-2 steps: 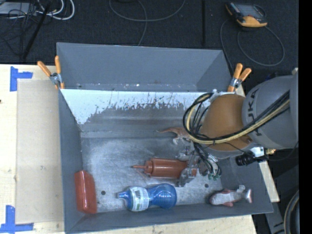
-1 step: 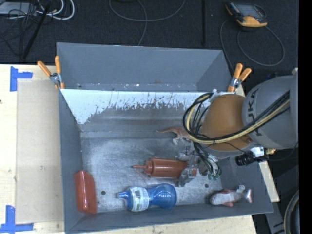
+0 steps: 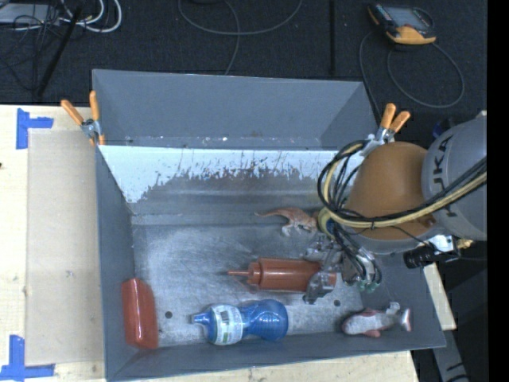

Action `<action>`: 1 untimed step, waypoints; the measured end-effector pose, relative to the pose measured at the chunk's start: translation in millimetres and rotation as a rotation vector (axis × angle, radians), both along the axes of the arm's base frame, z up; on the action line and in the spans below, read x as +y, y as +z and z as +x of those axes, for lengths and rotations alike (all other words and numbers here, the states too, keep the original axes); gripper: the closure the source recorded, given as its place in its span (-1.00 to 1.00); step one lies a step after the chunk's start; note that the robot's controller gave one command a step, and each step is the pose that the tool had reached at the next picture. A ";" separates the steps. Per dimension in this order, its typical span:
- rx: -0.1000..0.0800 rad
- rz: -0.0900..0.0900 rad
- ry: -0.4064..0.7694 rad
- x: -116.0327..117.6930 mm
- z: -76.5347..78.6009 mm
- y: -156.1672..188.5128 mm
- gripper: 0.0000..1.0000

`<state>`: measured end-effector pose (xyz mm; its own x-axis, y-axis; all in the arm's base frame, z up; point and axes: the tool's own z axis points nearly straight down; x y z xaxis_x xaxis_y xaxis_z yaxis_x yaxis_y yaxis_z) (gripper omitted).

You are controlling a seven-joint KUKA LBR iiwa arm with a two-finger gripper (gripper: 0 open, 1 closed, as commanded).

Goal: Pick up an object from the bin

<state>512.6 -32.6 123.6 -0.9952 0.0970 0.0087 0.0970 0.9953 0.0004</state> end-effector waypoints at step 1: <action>-0.020 -0.002 -0.001 -1.5 10.0 14.0 1.00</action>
Offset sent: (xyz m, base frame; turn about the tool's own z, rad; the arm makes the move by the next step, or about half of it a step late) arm 0.0240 0.0286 0.0813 0.0110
